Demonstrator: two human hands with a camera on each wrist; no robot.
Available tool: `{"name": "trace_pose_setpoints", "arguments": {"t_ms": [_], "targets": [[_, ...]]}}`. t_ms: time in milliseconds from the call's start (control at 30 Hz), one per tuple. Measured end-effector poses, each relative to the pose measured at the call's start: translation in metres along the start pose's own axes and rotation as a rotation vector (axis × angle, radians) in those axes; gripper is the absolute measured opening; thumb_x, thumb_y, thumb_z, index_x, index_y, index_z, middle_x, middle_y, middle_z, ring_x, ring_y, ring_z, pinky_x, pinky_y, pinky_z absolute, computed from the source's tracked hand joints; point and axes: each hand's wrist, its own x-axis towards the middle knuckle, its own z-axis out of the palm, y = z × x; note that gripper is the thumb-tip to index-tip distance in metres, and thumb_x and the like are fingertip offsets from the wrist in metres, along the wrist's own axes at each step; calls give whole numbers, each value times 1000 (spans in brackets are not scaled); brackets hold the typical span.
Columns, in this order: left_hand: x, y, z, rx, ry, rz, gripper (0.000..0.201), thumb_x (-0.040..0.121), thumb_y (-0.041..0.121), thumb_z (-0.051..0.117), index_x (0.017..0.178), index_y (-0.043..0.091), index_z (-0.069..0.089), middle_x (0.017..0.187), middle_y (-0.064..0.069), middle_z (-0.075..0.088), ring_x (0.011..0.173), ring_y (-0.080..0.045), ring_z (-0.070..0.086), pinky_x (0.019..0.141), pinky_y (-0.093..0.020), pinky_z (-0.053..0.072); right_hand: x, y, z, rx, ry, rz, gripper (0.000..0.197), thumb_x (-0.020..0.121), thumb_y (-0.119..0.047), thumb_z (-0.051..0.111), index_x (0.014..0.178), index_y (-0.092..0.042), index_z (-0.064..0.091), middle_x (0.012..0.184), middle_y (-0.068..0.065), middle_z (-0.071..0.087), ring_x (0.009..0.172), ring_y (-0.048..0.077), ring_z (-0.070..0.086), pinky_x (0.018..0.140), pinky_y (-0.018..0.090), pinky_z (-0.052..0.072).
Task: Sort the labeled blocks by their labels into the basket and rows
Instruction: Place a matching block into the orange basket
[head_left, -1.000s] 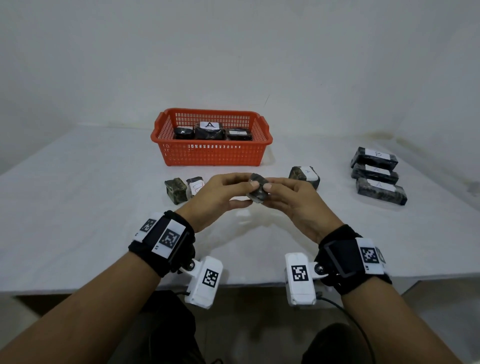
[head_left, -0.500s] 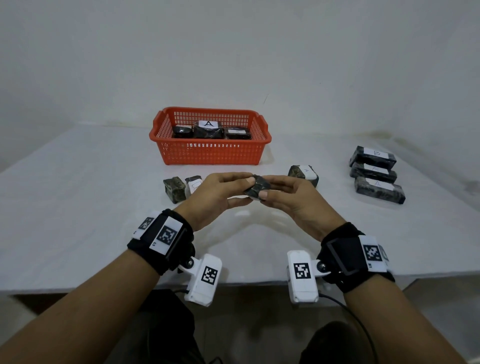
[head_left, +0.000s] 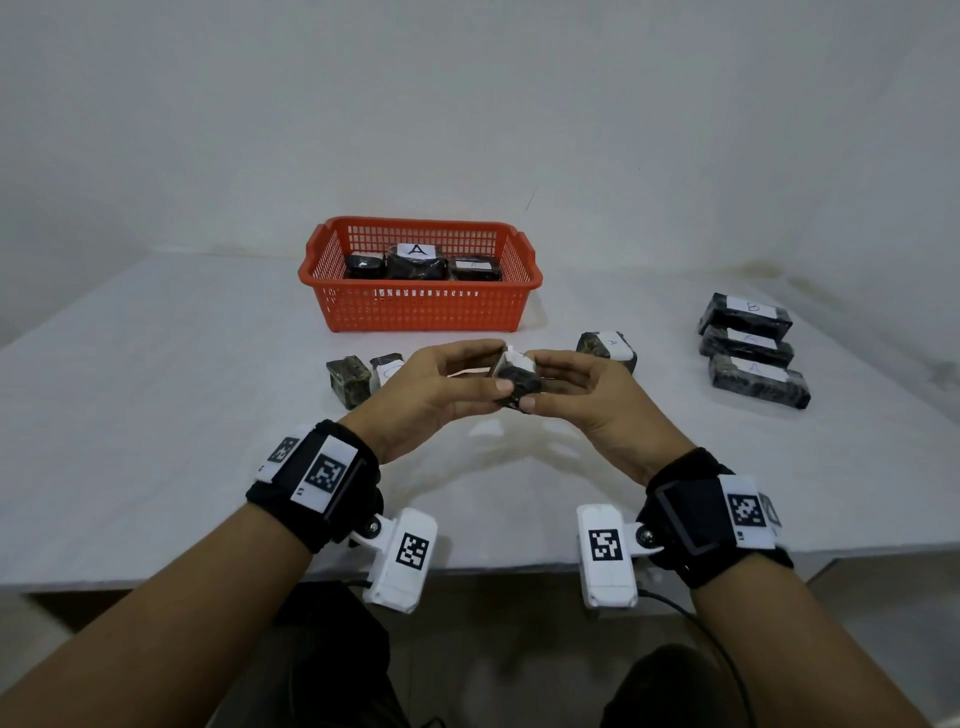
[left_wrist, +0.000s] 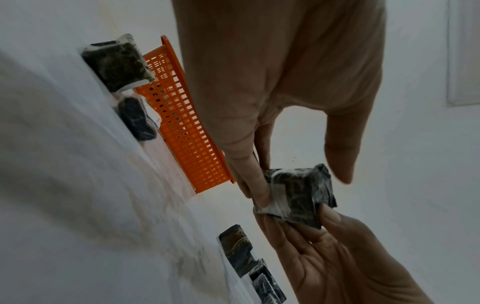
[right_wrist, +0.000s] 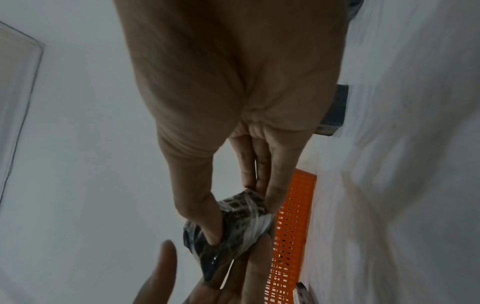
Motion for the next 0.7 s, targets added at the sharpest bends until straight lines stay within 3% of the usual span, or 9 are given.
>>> {"name": "trace_pose_setpoints", "arguments": {"t_ms": [100, 200, 333, 433, 567, 700], "targets": [[-1, 1, 1, 116, 51, 42, 59, 82, 15, 82, 137, 6, 61, 131, -11, 71, 115, -24, 72, 97, -38, 60, -1, 0, 1, -41, -17, 2, 56, 76, 4, 84, 126, -13, 67, 123, 4, 75, 119, 16, 70, 110, 42, 50], [-3, -1, 0, 228, 72, 99, 54, 85, 8, 81, 135, 10, 63, 126, -4, 74, 118, -16, 71, 102, -34, 57, -2, 2, 1, 61, -84, 81, 66, 79, 1, 82, 140, -12, 58, 133, 8, 70, 119, 28, 70, 110, 45, 49], [-5, -2, -2, 309, 23, 139, 65, 77, -3, 84, 136, 11, 61, 132, -2, 71, 127, -11, 64, 110, -30, 50, -3, -2, 5, 172, -81, 142, 34, 97, -9, 65, 130, -1, 65, 122, 24, 72, 107, 44, 72, 98, 48, 58], [-5, -1, 2, 314, -17, 136, 64, 80, 1, 83, 138, 13, 59, 134, -1, 69, 127, -10, 64, 103, -27, 54, 0, 1, 9, 161, -2, 115, 30, 97, -6, 67, 126, 2, 65, 116, 25, 74, 99, 44, 73, 89, 48, 61], [-4, -1, 8, 290, 147, 144, 43, 94, 19, 73, 135, 11, 64, 123, -3, 74, 111, -16, 73, 91, -24, 59, -2, 0, 12, 140, 52, 50, 38, 89, 0, 75, 125, -3, 65, 115, 23, 74, 103, 42, 74, 88, 51, 62], [-3, -2, 7, 364, 196, 257, 36, 90, 7, 77, 125, 9, 72, 114, -2, 78, 107, -11, 74, 93, -22, 57, -2, -3, 10, 174, 75, 47, 44, 88, -6, 77, 129, -1, 62, 117, 22, 74, 109, 41, 72, 97, 47, 59]]}}
